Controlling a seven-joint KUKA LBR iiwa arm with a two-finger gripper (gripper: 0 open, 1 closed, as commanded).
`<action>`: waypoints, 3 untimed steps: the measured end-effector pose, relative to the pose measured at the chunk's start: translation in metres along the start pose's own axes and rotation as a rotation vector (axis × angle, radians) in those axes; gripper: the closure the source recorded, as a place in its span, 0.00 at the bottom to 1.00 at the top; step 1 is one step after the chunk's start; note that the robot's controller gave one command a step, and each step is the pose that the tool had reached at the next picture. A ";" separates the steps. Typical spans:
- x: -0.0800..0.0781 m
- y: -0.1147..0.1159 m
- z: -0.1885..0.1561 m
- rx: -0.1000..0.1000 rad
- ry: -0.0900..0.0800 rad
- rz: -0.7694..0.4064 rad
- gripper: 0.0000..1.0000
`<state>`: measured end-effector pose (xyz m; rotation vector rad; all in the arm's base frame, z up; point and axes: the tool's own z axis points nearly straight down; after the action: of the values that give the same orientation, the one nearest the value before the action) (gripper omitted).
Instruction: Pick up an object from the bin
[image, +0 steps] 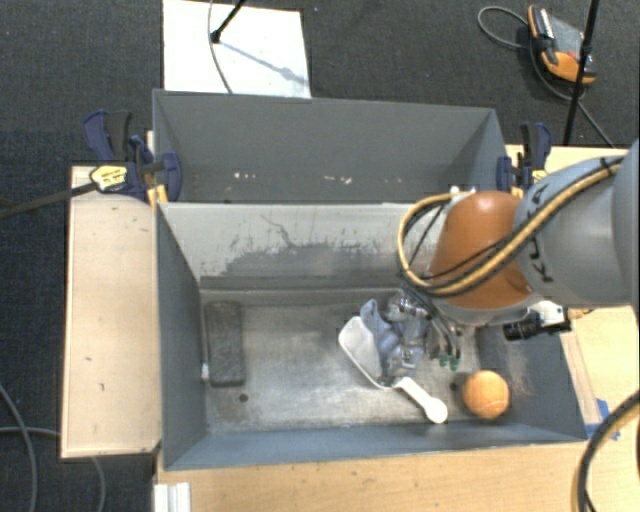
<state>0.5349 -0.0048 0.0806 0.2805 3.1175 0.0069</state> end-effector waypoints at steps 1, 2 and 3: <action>0.048 -0.004 0.006 0.001 -0.005 -0.268 0.00; 0.048 -0.004 0.006 -0.001 -0.004 -0.240 1.00; 0.048 -0.004 0.006 -0.001 -0.004 -0.239 1.00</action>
Offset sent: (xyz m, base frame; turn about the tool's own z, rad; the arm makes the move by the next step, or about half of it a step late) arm -0.0531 0.0020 -0.0106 -0.2328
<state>0.4869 -0.0004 0.0742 -0.0929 3.1242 0.0059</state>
